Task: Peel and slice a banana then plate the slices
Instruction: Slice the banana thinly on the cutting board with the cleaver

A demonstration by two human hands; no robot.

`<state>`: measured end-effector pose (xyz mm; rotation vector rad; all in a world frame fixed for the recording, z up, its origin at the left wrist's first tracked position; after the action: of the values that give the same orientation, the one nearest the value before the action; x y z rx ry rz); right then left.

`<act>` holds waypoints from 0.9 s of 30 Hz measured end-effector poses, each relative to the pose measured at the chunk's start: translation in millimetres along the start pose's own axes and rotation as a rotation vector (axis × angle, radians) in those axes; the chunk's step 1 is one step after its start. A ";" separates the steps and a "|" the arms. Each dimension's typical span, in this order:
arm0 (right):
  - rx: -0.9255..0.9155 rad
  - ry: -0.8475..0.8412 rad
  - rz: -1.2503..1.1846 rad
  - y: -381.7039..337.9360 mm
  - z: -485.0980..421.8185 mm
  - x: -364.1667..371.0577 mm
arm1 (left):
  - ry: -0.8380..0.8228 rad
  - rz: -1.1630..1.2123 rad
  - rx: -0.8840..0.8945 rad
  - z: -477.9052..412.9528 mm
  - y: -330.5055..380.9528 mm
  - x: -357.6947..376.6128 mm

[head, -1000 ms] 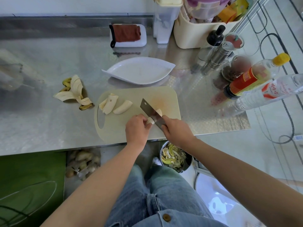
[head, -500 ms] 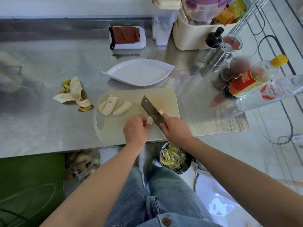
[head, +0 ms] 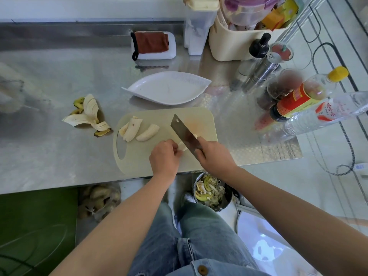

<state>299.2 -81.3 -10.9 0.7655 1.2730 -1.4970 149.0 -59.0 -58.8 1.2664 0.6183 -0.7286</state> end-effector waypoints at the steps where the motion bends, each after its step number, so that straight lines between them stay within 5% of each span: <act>1: 0.007 -0.006 0.012 0.1 0.1 0.8 | -0.001 0.003 -0.002 0.0 -0.1 -0.1; 27: -0.010 -0.016 -0.010 1.8 4.2 3.6 | -0.017 0.006 -0.011 -1.4 -1.4 1.2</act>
<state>300.3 -86.3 -13.8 0.7410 1.2729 -1.5007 148.6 -58.0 -60.9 1.2501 0.6032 -0.7294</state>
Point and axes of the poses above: each hand's wrist, its own z-axis away from the middle knuckle, its own x-axis out of the palm, y = z × x, the point moved 2 cm from there along -z, towards the middle knuckle, and after that the axes turned 5 degrees about z, right-handed, at the moved point
